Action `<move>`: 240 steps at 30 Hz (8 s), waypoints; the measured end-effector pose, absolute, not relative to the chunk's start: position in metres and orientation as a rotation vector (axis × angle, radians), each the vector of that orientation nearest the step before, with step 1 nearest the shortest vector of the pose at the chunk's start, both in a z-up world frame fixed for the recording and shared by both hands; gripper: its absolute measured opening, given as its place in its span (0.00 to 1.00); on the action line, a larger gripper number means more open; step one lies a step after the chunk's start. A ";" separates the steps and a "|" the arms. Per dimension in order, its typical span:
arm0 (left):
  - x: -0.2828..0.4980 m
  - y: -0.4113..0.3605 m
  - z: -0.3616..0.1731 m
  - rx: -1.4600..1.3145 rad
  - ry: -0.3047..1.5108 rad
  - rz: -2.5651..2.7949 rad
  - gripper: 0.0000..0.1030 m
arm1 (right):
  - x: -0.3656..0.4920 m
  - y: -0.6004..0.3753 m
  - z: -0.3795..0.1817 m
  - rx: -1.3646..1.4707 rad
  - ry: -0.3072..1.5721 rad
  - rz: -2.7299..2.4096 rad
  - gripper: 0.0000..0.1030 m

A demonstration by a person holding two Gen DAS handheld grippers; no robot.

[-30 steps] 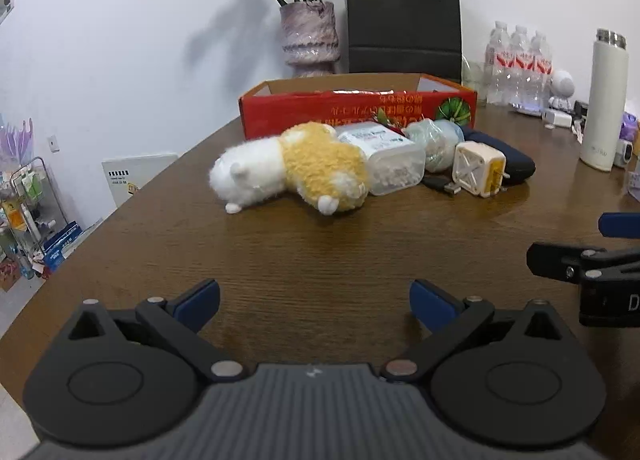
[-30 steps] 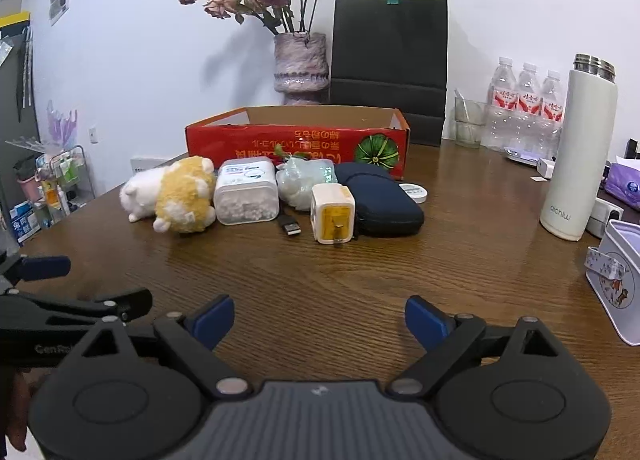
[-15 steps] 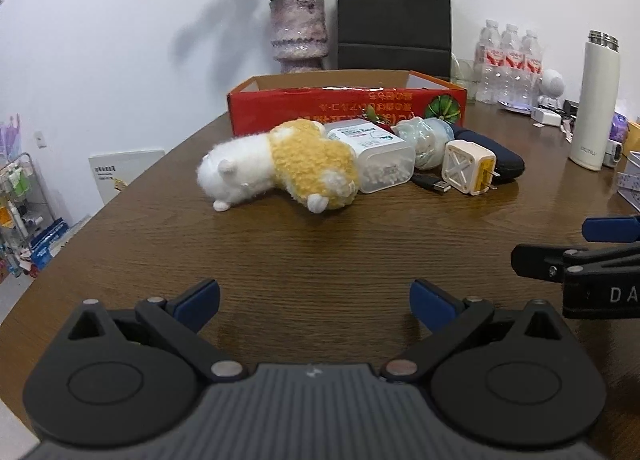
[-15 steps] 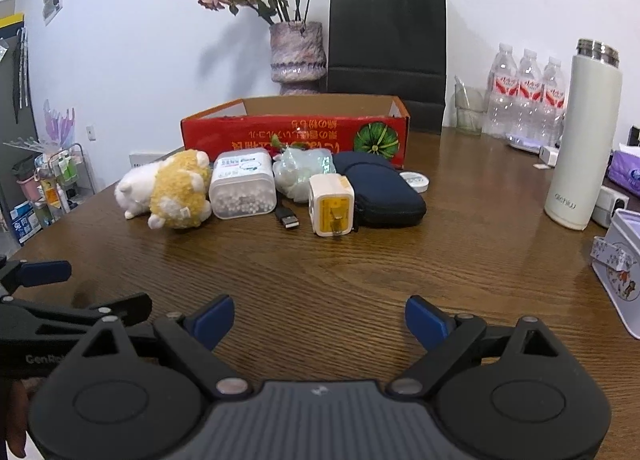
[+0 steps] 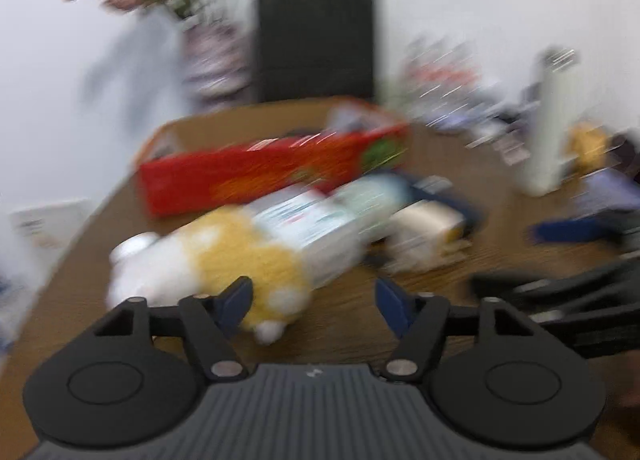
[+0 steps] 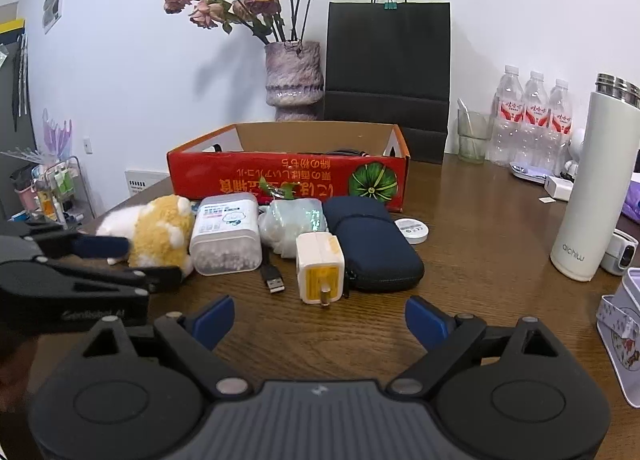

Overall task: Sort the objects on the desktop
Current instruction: 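Grasp the white-yellow plush toy with the left tool while the right tool grasps the charger plug, then carry plush toy and charger into the box and open both tools, then withdraw both tools from the box back over the table, then grasp the small blue figure with the left tool while the right tool grasps the navy pouch, then carry figure and navy pouch into the box and open both tools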

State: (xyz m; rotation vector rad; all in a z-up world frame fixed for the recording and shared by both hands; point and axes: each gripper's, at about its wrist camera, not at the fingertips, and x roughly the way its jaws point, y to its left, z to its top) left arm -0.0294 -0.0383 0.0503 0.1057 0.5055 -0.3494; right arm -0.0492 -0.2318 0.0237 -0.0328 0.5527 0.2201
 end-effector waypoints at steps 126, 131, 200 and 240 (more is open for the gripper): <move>-0.081 -0.018 0.055 0.042 0.455 0.007 1.00 | -0.066 -0.238 0.030 0.043 0.583 0.192 0.64; -0.085 -0.026 0.025 0.089 0.507 0.009 1.00 | -0.090 -0.227 0.014 -0.022 0.595 0.223 0.66; 0.102 0.026 0.057 -0.009 0.559 -0.337 0.11 | 0.086 -0.260 0.048 0.063 0.614 0.219 0.56; 0.302 0.061 0.102 -0.374 0.700 -0.148 0.94 | 0.324 -0.177 0.086 0.296 0.875 0.220 0.63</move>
